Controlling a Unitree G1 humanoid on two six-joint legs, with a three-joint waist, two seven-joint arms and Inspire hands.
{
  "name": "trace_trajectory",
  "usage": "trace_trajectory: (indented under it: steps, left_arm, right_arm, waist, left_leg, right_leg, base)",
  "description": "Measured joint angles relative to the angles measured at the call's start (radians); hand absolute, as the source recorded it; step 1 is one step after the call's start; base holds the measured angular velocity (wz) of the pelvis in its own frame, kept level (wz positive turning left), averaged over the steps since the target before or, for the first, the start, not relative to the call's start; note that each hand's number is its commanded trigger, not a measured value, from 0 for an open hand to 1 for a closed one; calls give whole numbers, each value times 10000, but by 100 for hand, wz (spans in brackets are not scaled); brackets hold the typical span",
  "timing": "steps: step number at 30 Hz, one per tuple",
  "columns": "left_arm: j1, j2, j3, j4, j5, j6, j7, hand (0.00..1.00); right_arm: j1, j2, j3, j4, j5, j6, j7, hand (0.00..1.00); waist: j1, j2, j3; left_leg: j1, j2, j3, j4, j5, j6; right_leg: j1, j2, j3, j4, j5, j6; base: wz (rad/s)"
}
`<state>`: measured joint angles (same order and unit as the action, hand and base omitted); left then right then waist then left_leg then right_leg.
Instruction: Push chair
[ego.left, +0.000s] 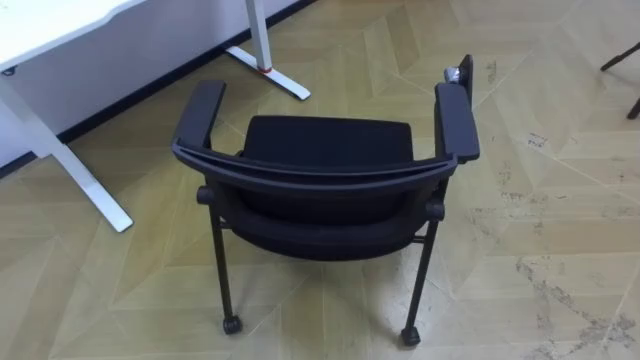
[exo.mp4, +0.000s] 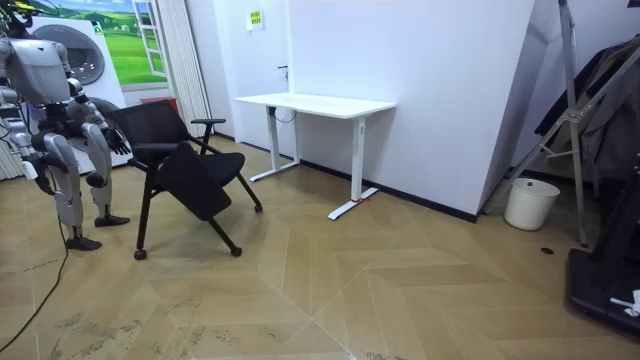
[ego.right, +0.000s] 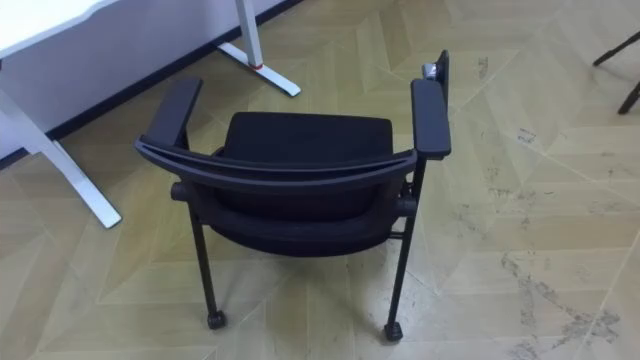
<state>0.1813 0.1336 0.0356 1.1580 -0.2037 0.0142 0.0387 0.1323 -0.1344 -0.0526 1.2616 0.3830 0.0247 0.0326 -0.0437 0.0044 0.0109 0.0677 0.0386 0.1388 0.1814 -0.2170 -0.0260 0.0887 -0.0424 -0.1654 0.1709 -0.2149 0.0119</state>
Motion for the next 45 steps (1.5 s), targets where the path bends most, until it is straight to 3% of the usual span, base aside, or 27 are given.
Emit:
trace_trajectory:
  steps: [5, 17, 26, 29, 33, 35, 37, 39, 40, 41, 43, 45]
  left_arm:
    - [-130, -9, 2, 17, 589, -32, 180, 0]
    - [-100, -47, 193, 6, 763, -86, 508, 0]
    - [89, -59, 964, -214, 914, -215, 1957, 0]
    - [78, -23, 1504, -368, 1709, -220, 2603, 0]
    - [-34, 215, 1786, -625, 3169, -276, 3403, 0]
    - [-80, 282, 2147, -1368, 3766, -187, 3536, 0]
    - [-191, 603, 2200, -2409, 4642, -311, 3918, 0]
    - [-444, 930, 2190, -2451, 5134, -459, 4171, 0]
    - [-622, 1123, 2187, -2485, 5381, -466, 4270, 0]
    - [-713, 1196, 2173, -2557, 5524, -451, 4293, 0]
    - [-990, 1320, 2169, -3144, 6425, -418, 4299, 0]
    - [-999, 1400, 2164, -3686, 7120, -412, 4300, 0]
  right_arm:
    - [-59, 2, -6, -12, -386, -109, -42, 0]
    - [-141, 21, -9, 28, -391, -110, -171, 0]
    - [-145, 23, -144, 160, -323, -98, -464, 0]
    - [-150, 8, -338, 141, -352, -128, -516, 0]
    - [-138, -110, -393, 151, -395, -245, -485, 0]
    - [-125, -176, -615, 130, -533, -237, -415, 0]
    - [-231, -335, -1001, 106, -948, -240, -398, 0]
    - [-297, -481, -1143, 103, -1107, -272, -335, 0]
    - [-249, -520, -1171, 89, -1058, -340, -293, 0]
    - [-310, -543, -1166, 68, -1029, -366, -281, 0]
    - [-300, -646, -1232, 162, -1033, -347, -163, 0]
    - [-193, -668, -1269, 174, -1042, -343, -69, 0]
  waist:
    - [-1, -19, 3]
    - [1, -80, 2]
    - [140, -35, -42]
    - [200, 41, -26]
    - [211, 176, -66]
    - [208, 250, -63]
    - [175, 391, -61]
    - [82, 496, -52]
    - [-53, 674, -106]
    - [-80, 658, -134]
    - [-89, 865, -90]
    - [-118, 913, -102]
  left_leg:
    - [-26, 0, 11, -1, 0, 1]
    - [65, 2, 19, -8, 0, 0]
    - [321, 0, 38, -3, 0, 1]
    - [320, 0, 2, 27, 0, 0]
    - [351, 1, -3, 36, 0, 1]
    - [353, 0, -15, 35, 0, 0]
    - [434, -3, -22, -21, 1, 1]
    - [507, -11, -15, -82, 0, 1]
    - [506, -11, -32, -86, 1, 1]
    - [496, -11, -31, -89, 1, 1]
    - [482, -17, -6, -110, 3, 2]
    - [493, -18, -5, -116, 3, 2]
  right_leg:
    - [10, 0, 7, 5, 0, 0]
    - [147, -1, -48, -20, 0, 1]
    - [333, -8, -33, -25, -2, 4]
    - [395, -3, -22, -21, -2, 4]
    - [398, 3, -21, -35, -3, 6]
    - [413, 1, -14, -27, 0, 5]
    - [456, 1, -21, -24, 1, 5]
    - [597, 4, -12, -38, 0, 6]
    - [609, 6, -24, -35, 0, 6]
    - [585, 7, -24, -34, 0, 6]
    - [533, 2, -4, -28, 1, 6]
    - [524, 0, -5, -32, 1, 6]
  base:
    - [0]
    - [0]
    - [-1]
    - [3]
    - [0]
    - [0]
    - [-2]
    - [-3]
    - [0]
    - [0]
    - [-2]
    - [0]
